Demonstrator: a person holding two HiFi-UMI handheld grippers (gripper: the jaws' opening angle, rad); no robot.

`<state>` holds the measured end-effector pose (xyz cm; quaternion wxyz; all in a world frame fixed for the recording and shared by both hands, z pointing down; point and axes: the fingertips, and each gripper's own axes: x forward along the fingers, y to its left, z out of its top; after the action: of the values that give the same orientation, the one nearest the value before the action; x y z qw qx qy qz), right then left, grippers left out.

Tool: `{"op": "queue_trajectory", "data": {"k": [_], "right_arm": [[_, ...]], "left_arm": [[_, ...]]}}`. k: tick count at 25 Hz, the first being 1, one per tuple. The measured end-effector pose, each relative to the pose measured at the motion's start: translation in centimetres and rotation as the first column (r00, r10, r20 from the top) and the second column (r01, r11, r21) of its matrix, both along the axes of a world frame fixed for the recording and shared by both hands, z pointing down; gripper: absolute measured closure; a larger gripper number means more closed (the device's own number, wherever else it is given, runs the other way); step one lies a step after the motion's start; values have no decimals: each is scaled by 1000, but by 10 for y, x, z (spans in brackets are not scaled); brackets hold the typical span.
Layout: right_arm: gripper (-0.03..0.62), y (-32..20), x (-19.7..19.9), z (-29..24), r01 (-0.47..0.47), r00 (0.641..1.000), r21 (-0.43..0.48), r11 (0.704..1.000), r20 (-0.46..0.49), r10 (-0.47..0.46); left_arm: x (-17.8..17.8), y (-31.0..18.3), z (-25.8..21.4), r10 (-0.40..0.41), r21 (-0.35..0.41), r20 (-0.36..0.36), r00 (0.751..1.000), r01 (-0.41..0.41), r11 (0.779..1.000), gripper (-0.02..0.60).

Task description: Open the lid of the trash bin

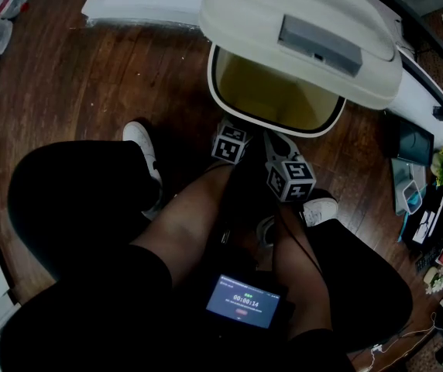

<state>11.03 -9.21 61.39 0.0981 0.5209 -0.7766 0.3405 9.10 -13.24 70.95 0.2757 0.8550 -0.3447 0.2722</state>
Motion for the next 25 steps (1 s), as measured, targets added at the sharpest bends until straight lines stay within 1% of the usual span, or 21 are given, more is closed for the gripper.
{"op": "queue_trajectory", "data": {"k": [6,11,13,16,18,20,22,25], "right_arm": [[589,2,-2,-2,11,1000,1,1000,-26,-11],[589,4,-3,-5,19,999,9,1000,-36,-19],[589,4,-5,-6,23,999,11,1000,-39,-23],[589,4,-6,-8,30,999,14,999,-44,-29],[589,5,-7,-11,38,998,14,999,-50,-37],[589,6,-9,-16,48,997,20,999,-59,-46],[589,8,-10,-23,55,997,30,998,-64,-53],[589,12,-16,-34,77,995,48,996,-71,-74]], "left_arm": [[-2,0,-5,-19,13,-20,1000,20,1000,554],[-1,2,-8,-9,19,-16,1000,9,1000,554],[-2,2,-10,-11,8,-21,1000,11,1000,554],[-3,2,-12,-17,-41,-46,999,15,999,555],[-3,3,-15,20,-60,-41,999,-23,998,558],[-5,8,-22,81,-35,-29,996,-82,996,558],[-7,13,-32,113,4,-63,992,-113,994,558],[-12,25,-56,157,42,-106,982,-153,987,558]]}}
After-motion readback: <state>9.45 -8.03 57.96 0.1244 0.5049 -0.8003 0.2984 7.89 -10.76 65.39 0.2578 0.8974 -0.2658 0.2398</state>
